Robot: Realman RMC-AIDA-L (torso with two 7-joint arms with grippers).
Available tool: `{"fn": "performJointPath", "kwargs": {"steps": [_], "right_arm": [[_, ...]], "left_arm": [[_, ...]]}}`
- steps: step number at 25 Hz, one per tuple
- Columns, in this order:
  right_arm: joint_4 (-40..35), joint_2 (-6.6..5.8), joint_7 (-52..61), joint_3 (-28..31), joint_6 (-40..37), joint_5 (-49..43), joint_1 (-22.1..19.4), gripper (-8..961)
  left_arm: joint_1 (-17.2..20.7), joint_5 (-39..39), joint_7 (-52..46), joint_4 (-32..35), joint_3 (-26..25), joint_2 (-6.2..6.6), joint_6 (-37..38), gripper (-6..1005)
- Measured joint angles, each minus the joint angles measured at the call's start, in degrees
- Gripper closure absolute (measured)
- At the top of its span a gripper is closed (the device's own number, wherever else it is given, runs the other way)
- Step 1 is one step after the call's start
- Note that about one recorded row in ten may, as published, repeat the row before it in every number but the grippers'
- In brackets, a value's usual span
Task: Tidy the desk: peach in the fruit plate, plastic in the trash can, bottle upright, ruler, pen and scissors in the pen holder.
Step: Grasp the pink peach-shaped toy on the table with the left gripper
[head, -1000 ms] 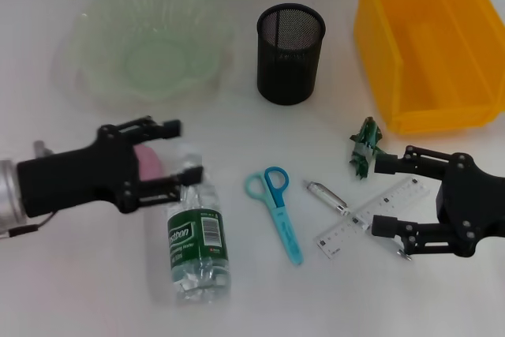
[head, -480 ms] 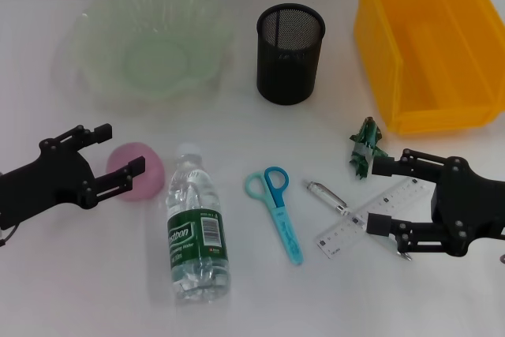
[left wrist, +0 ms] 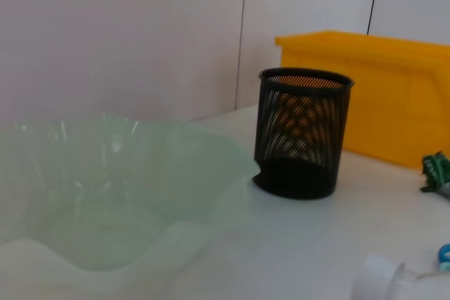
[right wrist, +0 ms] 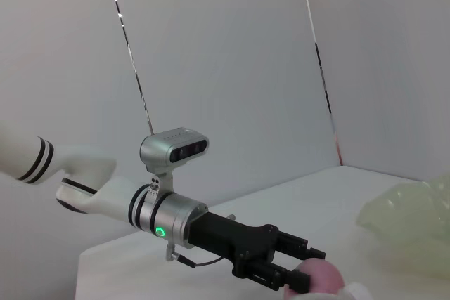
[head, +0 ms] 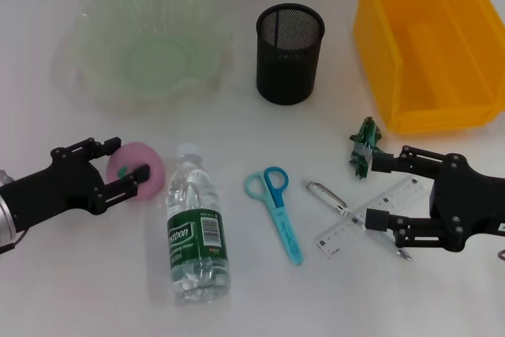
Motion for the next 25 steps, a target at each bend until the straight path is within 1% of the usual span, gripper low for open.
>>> {"fn": "performJointPath", "kwargs": {"steps": [2,6,8,11,13,15,18,21,22,24,25], "right_arm": [[0.0,0.03,0.0,0.0,0.0,0.0,0.0,113],[0.0,0.03,0.2,0.0,0.0,0.0,0.0,113],[0.0,0.02,0.3,0.0,0.1,0.0,-0.1,113],[0.0,0.01,0.4,0.0,0.1,0.0,-0.1,114],[0.0,0.01,0.4,0.0,0.1,0.0,-0.2,114],[0.0,0.00,0.4,0.0,0.1,0.1,-0.3,114],[0.0,0.00,0.5,0.0,0.1,0.1,-0.3,114],[0.0,0.00,0.6,0.0,0.0,0.6,-0.3,114],[0.0,0.00,0.6,0.0,0.0,0.8,-0.3,114],[0.0,0.00,0.6,0.0,-0.1,1.1,-0.3,114],[0.0,0.00,0.6,0.0,-0.1,1.2,-0.3,114]], "left_arm": [[-0.3,0.0,0.0,0.0,0.3,-0.03,-1.5,261],[-0.6,-0.4,-0.4,-0.1,0.3,-0.18,-5.8,416],[-0.8,-0.5,-0.7,0.0,0.1,-0.19,-5.9,493],[-1.0,-0.6,-2.7,0.7,0.1,-0.19,-4.7,594],[-1.2,-0.8,-5.8,2.5,0.0,-0.19,-2.6,662],[-1.2,-2.0,-9.5,5.3,-0.2,-0.17,0.6,684],[-1.5,-7.4,-12.8,10.2,0.1,-0.16,5.7,717],[-4.0,-10.6,-13.6,11.8,0.2,-0.16,5.5,751],[-6.1,-11.4,-14.1,11.7,0.0,-0.16,3.3,762],[-9.0,-11.5,-14.5,11.0,0.1,-0.15,0.1,784],[-10.3,-11.0,-15.0,10.9,0.4,-0.11,-0.9,825]]}}
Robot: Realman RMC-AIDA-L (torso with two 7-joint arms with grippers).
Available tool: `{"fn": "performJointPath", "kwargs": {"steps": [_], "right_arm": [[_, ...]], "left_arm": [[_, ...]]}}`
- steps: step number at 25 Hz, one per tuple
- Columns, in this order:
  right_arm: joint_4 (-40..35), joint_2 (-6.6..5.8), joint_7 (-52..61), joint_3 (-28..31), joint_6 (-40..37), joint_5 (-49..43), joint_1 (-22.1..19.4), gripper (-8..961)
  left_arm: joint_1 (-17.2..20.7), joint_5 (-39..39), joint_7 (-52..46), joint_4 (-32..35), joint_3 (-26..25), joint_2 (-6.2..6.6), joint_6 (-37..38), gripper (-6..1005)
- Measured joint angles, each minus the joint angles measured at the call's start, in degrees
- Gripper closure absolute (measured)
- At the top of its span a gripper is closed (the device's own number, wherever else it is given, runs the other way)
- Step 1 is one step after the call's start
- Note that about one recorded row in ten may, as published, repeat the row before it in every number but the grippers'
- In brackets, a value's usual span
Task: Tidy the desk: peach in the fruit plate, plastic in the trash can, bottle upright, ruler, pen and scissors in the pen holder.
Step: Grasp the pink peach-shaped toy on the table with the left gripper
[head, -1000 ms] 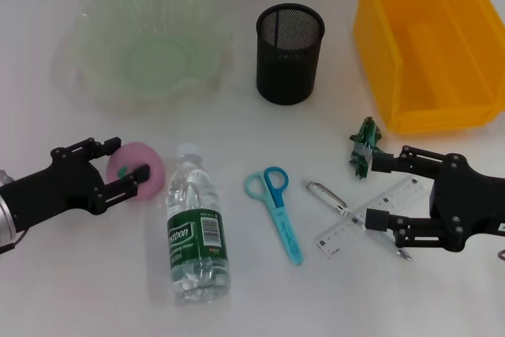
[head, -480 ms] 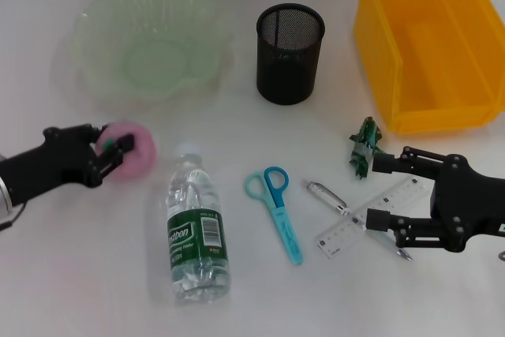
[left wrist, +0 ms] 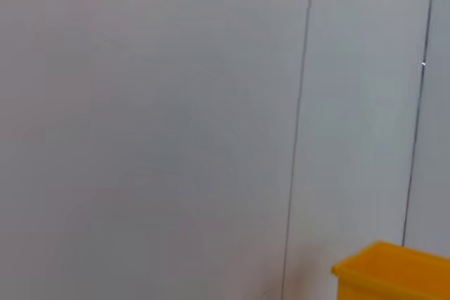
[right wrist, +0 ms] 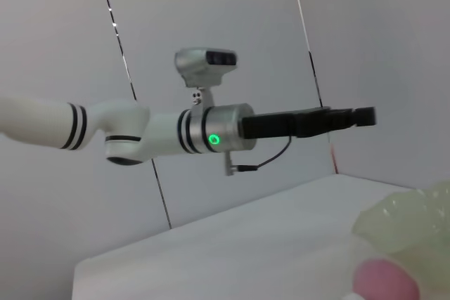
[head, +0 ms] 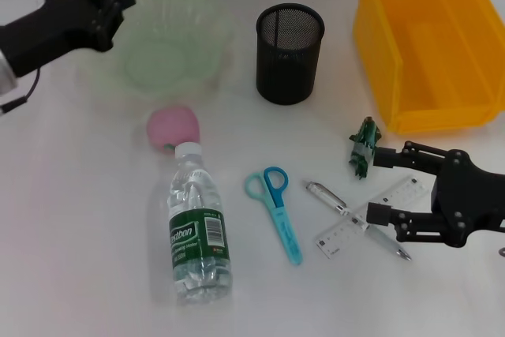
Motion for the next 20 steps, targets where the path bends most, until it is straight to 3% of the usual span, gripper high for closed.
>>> {"fn": "performJointPath", "kwargs": {"steps": [4,9,12,13,20], "right_arm": [[0.0,-0.07,0.1,0.0,-0.5,0.3,-0.2,115],[0.6,-0.08,0.0,0.1,-0.3,1.1,-0.7,115],[0.9,-0.08,-0.1,0.1,-0.2,1.1,-0.5,115],[0.9,-0.09,-0.1,0.0,-0.2,1.1,-0.3,115],[1.0,-0.18,0.0,-0.1,-0.2,1.1,0.2,115]], "left_arm": [[1.0,2.9,-1.5,2.1,1.5,0.04,2.9,989],[6.8,3.3,0.2,2.4,5.8,-0.04,3.9,996],[6.8,3.3,0.2,2.4,5.8,-0.04,3.9,1000],[8.0,3.3,1.9,1.2,7.9,-0.08,3.2,1001],[7.7,3.1,2.1,-1.9,12.6,-0.19,-0.8,898]]}}
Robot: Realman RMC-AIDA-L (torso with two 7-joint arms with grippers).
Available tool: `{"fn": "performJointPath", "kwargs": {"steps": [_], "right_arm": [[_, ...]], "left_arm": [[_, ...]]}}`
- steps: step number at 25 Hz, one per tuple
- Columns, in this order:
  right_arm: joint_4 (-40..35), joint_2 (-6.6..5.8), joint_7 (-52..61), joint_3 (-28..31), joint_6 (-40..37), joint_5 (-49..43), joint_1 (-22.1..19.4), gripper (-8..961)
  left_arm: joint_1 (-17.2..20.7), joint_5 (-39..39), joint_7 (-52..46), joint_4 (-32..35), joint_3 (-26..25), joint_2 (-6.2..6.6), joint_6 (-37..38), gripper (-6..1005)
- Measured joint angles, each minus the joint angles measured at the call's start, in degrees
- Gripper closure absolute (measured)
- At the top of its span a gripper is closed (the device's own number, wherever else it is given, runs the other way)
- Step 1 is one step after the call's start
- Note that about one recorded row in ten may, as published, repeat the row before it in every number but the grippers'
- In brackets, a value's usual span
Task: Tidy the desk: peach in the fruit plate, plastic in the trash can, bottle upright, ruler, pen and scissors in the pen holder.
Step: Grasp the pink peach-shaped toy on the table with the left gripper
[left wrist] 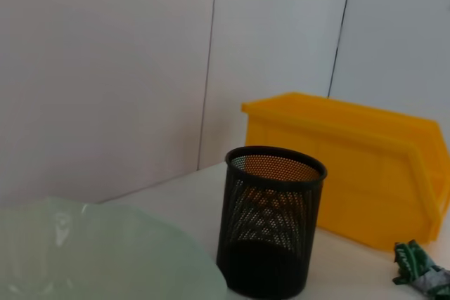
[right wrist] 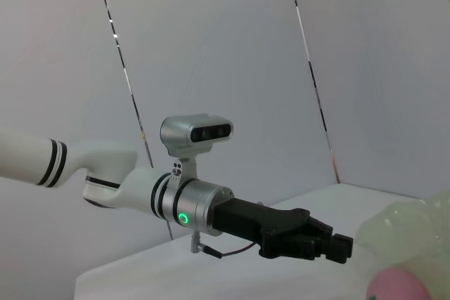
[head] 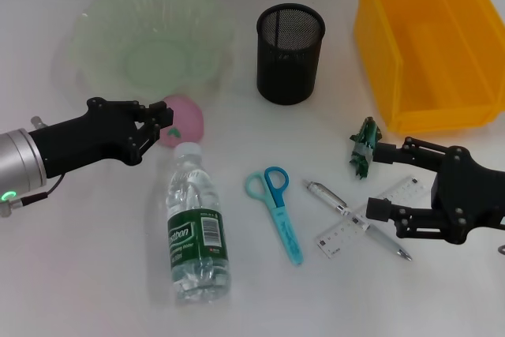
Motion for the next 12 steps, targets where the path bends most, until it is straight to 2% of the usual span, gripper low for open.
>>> {"fn": "performJointPath", "kwargs": {"steps": [12], "right_arm": [[0.0,0.00,0.1,0.1,0.0,0.0,-0.7,116]], "left_arm": [[-0.7,-0.2,-2.5,-0.2,5.6,-0.10,-8.7,653]]}}
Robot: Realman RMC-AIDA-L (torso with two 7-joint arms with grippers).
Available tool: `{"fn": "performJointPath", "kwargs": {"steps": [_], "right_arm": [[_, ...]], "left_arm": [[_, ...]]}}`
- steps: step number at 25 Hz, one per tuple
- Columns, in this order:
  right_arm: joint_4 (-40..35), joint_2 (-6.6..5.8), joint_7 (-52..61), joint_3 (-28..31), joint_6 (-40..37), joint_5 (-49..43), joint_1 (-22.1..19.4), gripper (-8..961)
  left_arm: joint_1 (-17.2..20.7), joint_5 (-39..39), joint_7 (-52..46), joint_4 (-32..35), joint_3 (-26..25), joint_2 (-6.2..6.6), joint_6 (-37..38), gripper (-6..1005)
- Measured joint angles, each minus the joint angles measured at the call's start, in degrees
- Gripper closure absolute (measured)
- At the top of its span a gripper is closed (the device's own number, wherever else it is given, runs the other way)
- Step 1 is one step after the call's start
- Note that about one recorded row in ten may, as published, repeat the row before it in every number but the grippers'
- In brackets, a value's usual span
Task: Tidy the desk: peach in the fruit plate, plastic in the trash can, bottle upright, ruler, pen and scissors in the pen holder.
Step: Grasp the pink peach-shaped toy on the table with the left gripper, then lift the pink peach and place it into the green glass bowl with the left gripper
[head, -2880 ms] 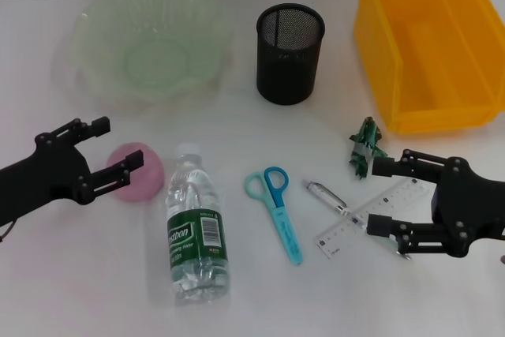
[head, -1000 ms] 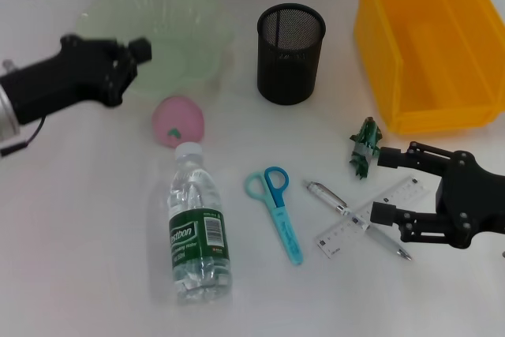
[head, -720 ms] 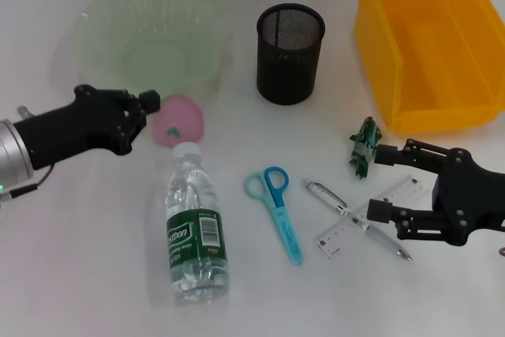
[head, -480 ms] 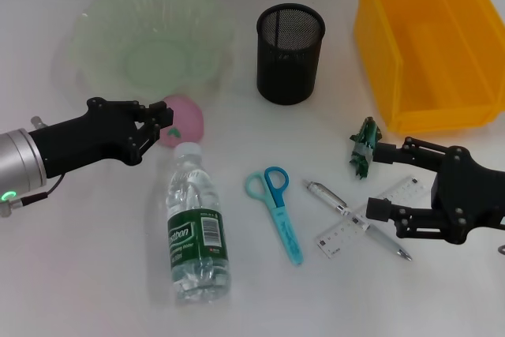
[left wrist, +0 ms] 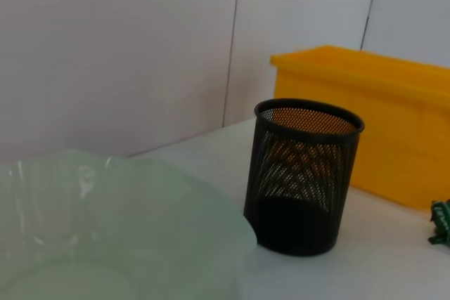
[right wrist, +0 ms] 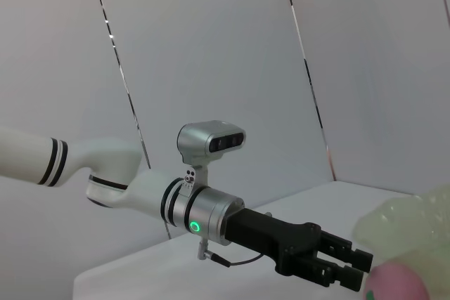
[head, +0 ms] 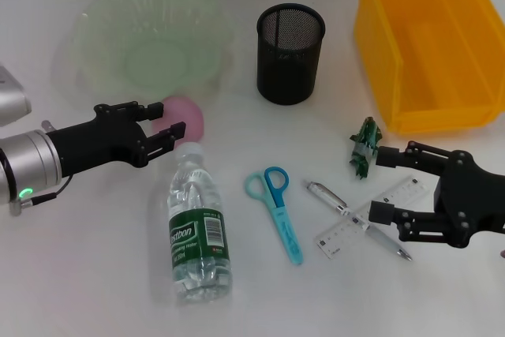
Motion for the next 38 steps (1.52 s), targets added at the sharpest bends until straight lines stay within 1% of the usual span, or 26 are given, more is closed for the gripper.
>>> {"fn": "performJointPath", "kwargs": {"steps": [7,15,16,22,25,28,32,38], "right_arm": [[0.0,0.00,0.0,0.1,0.0,0.0,-0.1,116],[0.2,0.06,0.0,0.1,0.1,0.0,0.1,117],[0.3,0.06,0.0,0.1,0.1,0.0,0.1,117],[0.8,0.08,0.0,0.1,0.1,0.0,0.0,117],[1.4,0.07,-0.2,0.1,0.1,0.0,-0.1,117],[1.5,0.06,-0.2,0.1,0.1,0.0,-0.3,118],[1.5,0.03,-0.1,0.1,0.0,0.0,-0.3,118],[1.4,0.00,-0.1,0.1,-0.1,0.0,-0.4,118]], "left_arm": [[-1.8,0.0,0.0,-2.2,1.0,-0.05,-3.9,482],[-4.0,0.0,0.0,-4.4,1.0,-0.21,-7.4,486],[-4.4,0.0,0.0,-4.5,1.5,-0.22,-8.7,486],[-4.6,-0.1,0.0,-4.5,2.3,-0.30,-10.4,591],[-4.7,-0.4,0.0,-4.5,2.4,-0.30,-10.4,687],[-4.1,-2.8,-0.1,-3.7,4.9,-0.29,-10.0,760],[-3.8,-3.8,-0.1,-2.5,6.6,-0.30,-10.0,843],[-3.6,-4.8,-0.1,-1.1,8.7,-0.30,-9.9,873]]}}
